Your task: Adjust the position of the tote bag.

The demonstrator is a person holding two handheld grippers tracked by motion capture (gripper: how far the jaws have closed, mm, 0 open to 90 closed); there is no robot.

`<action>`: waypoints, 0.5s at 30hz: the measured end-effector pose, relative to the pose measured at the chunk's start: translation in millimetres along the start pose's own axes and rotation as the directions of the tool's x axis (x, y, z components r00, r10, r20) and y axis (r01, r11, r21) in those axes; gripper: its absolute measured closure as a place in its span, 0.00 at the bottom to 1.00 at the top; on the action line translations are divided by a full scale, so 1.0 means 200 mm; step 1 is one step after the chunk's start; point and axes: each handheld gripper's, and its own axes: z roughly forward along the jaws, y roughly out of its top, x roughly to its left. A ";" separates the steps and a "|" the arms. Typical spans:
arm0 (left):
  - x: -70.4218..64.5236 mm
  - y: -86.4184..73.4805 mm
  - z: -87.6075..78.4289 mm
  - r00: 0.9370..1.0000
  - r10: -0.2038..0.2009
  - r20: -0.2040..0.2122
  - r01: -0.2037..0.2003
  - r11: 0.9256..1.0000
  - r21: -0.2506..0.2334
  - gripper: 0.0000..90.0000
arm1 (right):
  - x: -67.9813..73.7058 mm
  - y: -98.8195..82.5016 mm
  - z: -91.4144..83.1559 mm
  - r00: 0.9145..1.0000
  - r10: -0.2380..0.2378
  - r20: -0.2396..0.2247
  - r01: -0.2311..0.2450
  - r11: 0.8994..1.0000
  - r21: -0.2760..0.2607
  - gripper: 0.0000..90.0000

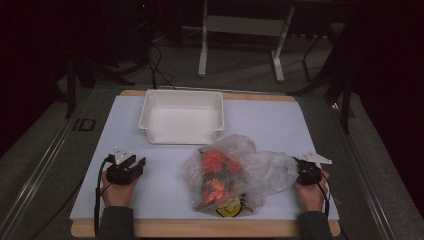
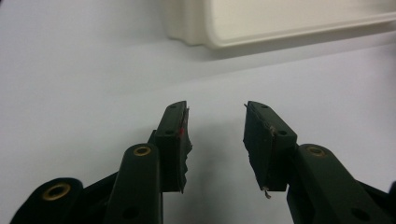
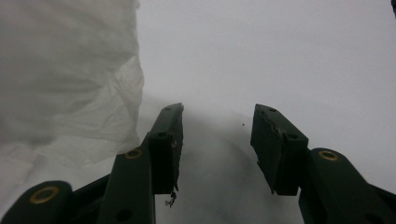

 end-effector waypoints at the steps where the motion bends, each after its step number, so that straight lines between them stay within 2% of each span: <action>1: 0.00 0.00 0.00 1.000 0.000 0.000 0.000 1.000 0.000 0.66 | 0.00 0.00 0.00 1.000 -0.001 0.001 0.001 1.000 0.000 0.59; 3: -0.02 0.00 -0.01 1.000 0.017 0.014 -0.017 1.000 0.001 0.65 | 0.00 0.00 0.00 1.000 -0.001 0.000 0.001 1.000 0.000 0.59; 9: -0.03 0.01 -0.02 0.999 0.028 0.035 -0.028 1.000 -0.005 0.65 | 0.00 0.00 0.00 1.000 -0.001 -0.004 0.001 1.000 0.001 0.59; 15: -0.07 0.03 -0.04 0.997 0.062 0.055 -0.062 0.998 -0.007 0.65 | 0.00 0.00 0.00 1.000 0.001 -0.011 -0.001 1.000 -0.001 0.59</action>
